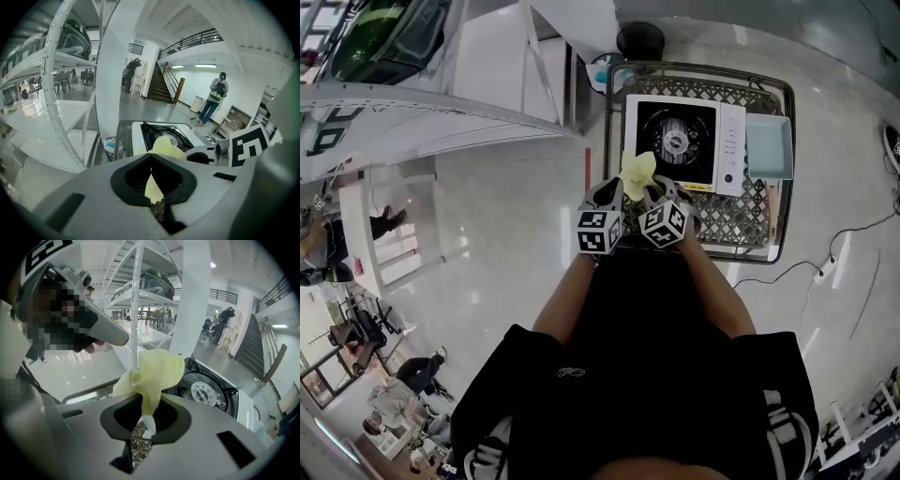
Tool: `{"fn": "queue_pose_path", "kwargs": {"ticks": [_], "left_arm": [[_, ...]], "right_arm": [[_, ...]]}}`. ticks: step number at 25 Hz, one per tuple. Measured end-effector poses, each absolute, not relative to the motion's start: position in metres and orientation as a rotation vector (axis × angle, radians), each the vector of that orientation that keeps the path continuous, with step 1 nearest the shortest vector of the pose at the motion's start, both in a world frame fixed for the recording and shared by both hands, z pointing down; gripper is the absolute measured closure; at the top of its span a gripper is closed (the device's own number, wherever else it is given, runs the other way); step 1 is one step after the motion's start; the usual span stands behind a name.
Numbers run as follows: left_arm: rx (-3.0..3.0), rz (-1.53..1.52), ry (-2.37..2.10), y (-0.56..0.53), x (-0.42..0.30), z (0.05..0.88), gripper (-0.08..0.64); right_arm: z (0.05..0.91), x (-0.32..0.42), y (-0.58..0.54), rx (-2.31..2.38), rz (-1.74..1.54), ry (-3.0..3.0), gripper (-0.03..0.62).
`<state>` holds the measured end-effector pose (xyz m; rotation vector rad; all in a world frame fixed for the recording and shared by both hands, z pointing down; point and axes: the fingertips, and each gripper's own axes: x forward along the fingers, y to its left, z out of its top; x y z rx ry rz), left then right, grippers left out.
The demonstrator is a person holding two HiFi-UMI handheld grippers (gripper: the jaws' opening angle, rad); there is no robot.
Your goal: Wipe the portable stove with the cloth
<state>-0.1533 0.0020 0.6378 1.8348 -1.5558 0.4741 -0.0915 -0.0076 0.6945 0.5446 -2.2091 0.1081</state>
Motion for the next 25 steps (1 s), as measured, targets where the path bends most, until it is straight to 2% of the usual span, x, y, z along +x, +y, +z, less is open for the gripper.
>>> {"fn": "queue_pose_path", "kwargs": {"ticks": [25], "left_arm": [[2.032, 0.567, -1.343, -0.028, -0.065, 0.642, 0.543]], "right_arm": [[0.697, 0.017, -0.028, 0.846, 0.212, -2.091, 0.563]]}}
